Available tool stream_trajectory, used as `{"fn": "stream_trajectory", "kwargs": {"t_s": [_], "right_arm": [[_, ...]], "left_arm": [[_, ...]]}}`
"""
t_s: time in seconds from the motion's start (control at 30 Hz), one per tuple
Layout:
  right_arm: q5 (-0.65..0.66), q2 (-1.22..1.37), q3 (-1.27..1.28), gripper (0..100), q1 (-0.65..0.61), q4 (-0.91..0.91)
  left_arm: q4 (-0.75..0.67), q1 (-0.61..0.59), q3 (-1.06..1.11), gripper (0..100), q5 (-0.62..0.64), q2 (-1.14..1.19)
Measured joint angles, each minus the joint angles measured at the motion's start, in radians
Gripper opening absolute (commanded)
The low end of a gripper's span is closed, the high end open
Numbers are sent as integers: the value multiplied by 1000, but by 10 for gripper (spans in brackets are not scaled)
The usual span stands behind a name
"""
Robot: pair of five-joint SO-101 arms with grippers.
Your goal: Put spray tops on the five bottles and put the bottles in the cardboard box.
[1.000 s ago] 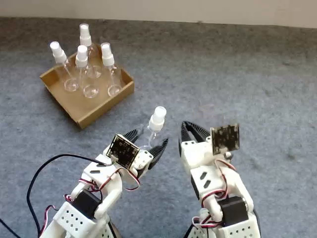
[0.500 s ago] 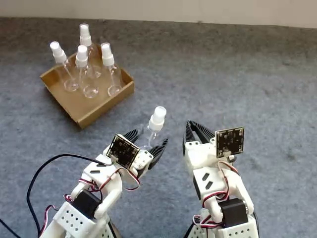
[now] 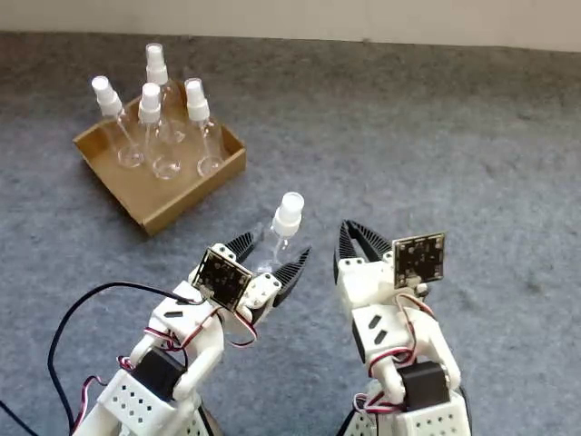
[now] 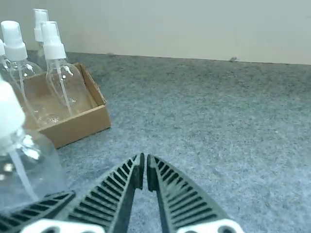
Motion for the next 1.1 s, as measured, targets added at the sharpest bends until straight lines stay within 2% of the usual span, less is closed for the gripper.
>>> {"fn": "stream_trajectory", "kwargs": {"t_s": [0.2, 0.6, 0.8, 1.0, 1.1], "right_arm": [[0, 2, 106, 5, 0, -160], [0, -2, 106, 5, 0, -172], [0, -2, 106, 5, -38, -172], [0, -2, 106, 5, -109, -172], [-20, -2, 106, 5, -147, -242]], "left_arm": [[-61, 0, 0, 56, 0, 0], [-71, 0, 0, 56, 0, 0], [-144, -3, 0, 56, 0, 0], [-239, -124, 0, 56, 0, 0], [-298, -175, 0, 56, 0, 0]]}}
